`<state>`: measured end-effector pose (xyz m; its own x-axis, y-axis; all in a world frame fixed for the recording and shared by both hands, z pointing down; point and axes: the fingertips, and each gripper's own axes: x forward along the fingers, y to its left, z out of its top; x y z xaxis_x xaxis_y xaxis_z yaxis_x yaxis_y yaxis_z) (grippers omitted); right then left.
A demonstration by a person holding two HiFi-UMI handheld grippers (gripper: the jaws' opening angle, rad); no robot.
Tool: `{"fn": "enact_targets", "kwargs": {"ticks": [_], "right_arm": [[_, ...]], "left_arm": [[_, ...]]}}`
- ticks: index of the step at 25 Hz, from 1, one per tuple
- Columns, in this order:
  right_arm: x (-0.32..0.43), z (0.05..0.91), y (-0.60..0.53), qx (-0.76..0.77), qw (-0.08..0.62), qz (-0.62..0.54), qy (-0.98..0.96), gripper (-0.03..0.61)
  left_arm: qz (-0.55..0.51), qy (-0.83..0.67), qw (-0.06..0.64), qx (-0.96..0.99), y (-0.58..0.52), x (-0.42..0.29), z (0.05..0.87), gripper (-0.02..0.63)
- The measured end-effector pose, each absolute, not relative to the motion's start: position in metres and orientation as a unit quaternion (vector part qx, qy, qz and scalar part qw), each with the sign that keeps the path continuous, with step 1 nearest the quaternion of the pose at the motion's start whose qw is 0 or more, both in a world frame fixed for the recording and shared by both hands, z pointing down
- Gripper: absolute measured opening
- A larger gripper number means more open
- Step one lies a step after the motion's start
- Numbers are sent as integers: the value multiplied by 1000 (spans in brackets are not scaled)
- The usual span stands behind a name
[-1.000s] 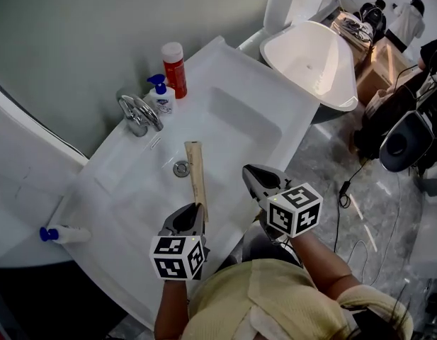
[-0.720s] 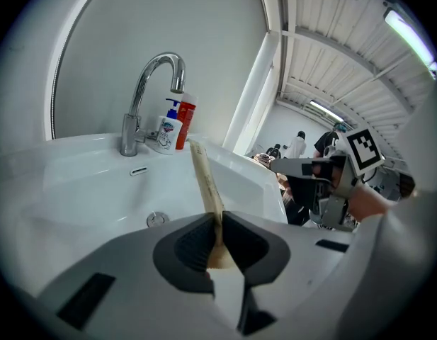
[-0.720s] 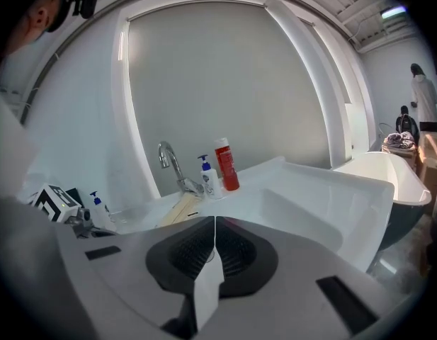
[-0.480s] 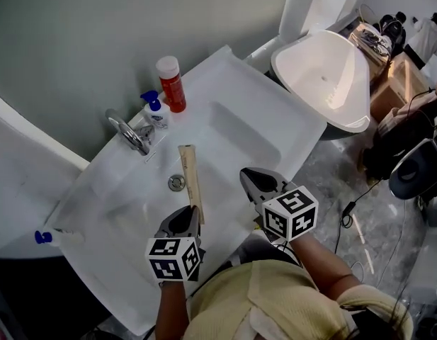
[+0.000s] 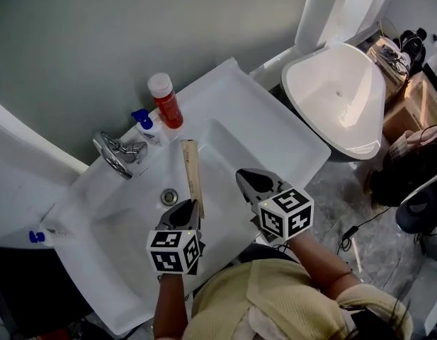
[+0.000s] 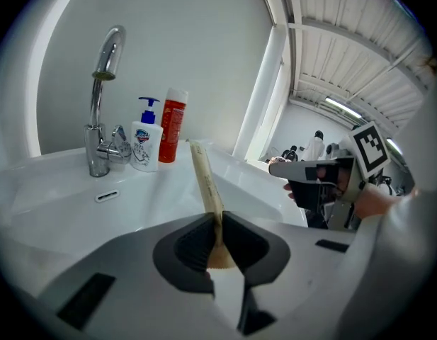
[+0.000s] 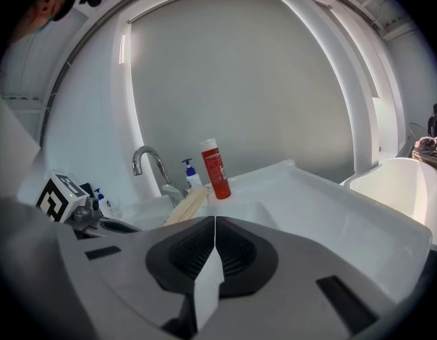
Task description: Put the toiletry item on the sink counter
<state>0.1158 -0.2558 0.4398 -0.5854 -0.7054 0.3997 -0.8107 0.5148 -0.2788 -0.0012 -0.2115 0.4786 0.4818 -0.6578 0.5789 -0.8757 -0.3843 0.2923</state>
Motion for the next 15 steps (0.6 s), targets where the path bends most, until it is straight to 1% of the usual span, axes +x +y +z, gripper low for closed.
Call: {"fn": "enact_targets", "kwargs": {"ticks": [15], "right_arm": [[150,453,-314,401,125,231,-877,26]], "left_arm": [[193,-501,293,791,-279,46,485,67]]}}
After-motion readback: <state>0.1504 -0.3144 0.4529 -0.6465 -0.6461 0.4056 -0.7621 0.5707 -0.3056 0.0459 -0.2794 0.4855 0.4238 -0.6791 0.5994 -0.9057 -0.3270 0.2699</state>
